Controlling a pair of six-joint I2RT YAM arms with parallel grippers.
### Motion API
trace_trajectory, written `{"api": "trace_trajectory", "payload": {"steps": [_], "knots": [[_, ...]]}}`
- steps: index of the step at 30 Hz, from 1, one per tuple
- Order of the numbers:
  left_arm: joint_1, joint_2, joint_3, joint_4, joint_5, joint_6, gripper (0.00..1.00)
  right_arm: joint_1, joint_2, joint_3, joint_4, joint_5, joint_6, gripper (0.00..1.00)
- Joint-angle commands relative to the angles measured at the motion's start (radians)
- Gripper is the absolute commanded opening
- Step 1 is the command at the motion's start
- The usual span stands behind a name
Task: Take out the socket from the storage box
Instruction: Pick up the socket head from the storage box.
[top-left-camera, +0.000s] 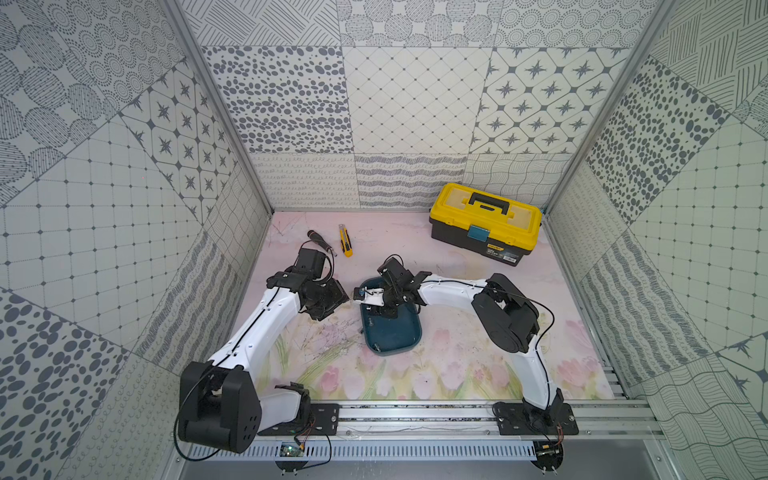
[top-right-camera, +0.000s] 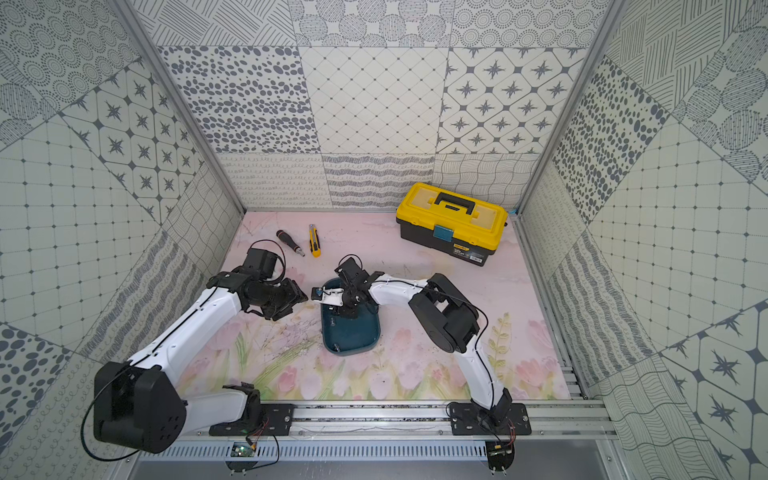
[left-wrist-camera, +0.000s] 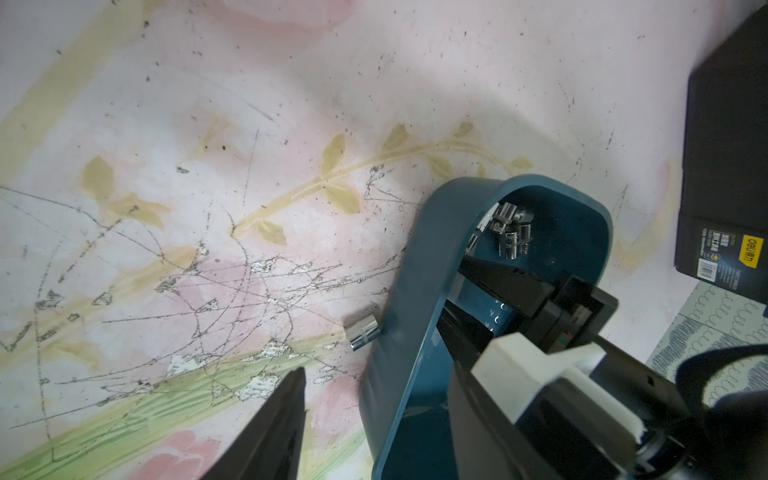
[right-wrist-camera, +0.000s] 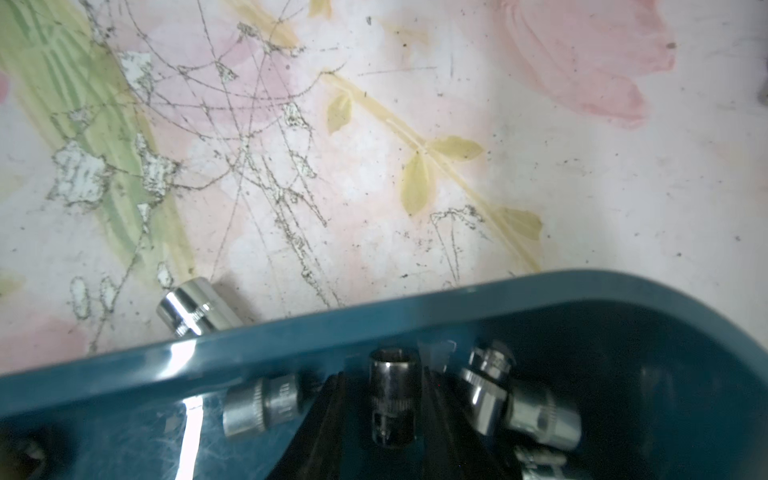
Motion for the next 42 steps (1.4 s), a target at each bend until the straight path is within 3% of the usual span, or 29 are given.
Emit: {"api": "trace_trajectory", "payload": {"steps": [1,20,29,32,42], "knots": [[0.008,-0.011,0.009,0.007,0.017,0.027,0.59,0.006,0.025,0.024,-0.012,0.013,-0.021,0.35],[0.022,-0.035,0.012,-0.002,0.022,0.031,0.59,0.010,0.055,0.061,-0.043,0.044,-0.039,0.32],[0.026,-0.040,0.024,-0.016,0.015,0.038,0.59,0.009,0.060,0.071,-0.054,0.036,-0.048,0.23],[0.028,-0.041,0.029,-0.022,0.014,0.043,0.59,0.004,0.038,0.044,-0.031,0.022,-0.038,0.18],[0.033,-0.037,0.040,-0.024,0.010,0.048,0.59,-0.040,-0.125,-0.061,0.035,0.014,0.060,0.17]]}}
